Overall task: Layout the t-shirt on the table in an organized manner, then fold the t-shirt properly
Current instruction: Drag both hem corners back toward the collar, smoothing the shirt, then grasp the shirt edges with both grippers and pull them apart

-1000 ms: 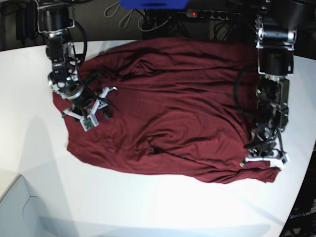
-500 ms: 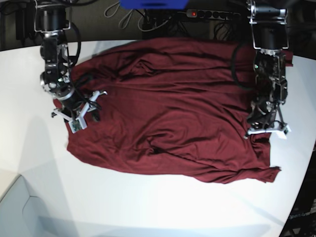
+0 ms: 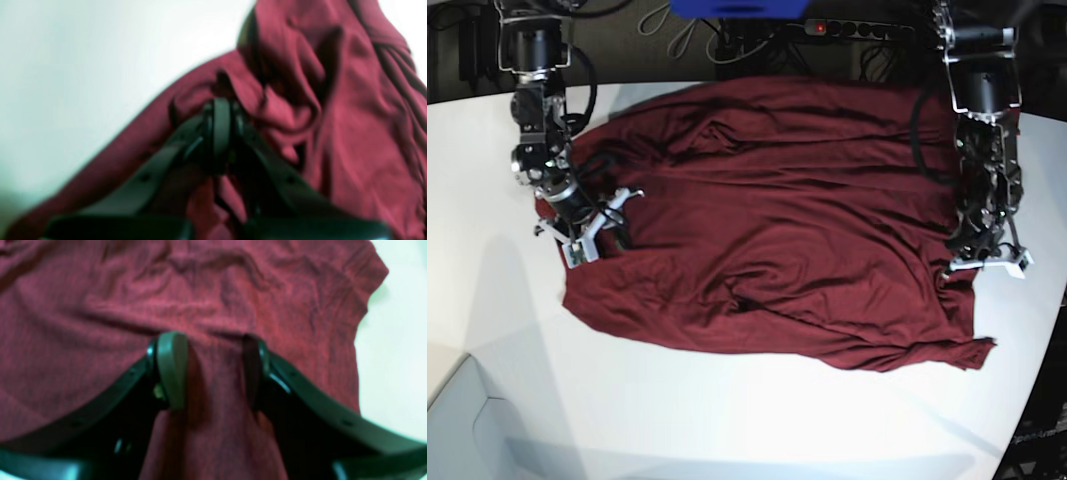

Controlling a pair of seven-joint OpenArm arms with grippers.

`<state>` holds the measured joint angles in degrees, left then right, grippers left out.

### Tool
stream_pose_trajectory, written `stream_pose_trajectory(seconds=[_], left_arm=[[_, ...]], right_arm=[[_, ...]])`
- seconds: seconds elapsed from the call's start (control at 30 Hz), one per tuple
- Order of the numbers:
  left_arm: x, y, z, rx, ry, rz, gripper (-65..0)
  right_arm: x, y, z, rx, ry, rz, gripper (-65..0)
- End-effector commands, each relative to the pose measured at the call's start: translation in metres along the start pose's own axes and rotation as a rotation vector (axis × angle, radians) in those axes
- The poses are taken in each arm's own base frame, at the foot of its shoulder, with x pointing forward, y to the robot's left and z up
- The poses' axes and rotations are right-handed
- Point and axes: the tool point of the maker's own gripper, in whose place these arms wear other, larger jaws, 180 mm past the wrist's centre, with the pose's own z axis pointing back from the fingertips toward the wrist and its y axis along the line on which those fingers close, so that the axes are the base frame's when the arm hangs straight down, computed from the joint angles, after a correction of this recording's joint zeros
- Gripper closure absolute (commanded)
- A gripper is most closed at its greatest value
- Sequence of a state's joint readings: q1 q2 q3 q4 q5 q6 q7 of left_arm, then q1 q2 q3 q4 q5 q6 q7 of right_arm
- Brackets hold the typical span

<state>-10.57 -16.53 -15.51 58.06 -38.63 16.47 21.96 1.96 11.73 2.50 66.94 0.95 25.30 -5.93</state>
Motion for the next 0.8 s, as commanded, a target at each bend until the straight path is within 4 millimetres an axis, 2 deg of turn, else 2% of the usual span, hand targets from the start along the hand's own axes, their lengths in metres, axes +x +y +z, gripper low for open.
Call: stream_pose_trajectory(seconds=[0.0, 0.13, 0.23, 0.4, 0.57, 0.77], left_arm=[[-0.007, 0.02, 0.0, 0.061, 0.038, 0.002, 0.0], [0.016, 0.046, 0.003, 0.114, -0.015, 0.078, 0.0], [0.041, 0.069, 0.007, 0.157, -0.063, 0.101, 0.0], [0.065, 0.084, 0.011, 0.181, -0.103, 0.09, 0.0], [0.071, 0.086, 0.012, 0.182, -0.115, 0.086, -0.1], [0.086, 0.069, 0.01, 0.152, -0.14, 0.108, -0.4]], right_arm=[[-0.018, -0.011, 0.003, -0.014, 0.081, 0.025, -27.7], [-0.033, -0.016, 0.004, -0.018, 0.113, 0.013, -27.7], [-0.03, -0.018, 0.001, -0.021, 0.106, 0.012, -27.7], [-0.033, -0.021, 0.001, -0.023, 0.115, 0.011, -27.7], [-0.032, -0.019, 0.0, -0.021, 0.112, 0.008, -27.7], [-0.03, -0.018, 0.0, -0.018, 0.107, 0.011, -27.7]])
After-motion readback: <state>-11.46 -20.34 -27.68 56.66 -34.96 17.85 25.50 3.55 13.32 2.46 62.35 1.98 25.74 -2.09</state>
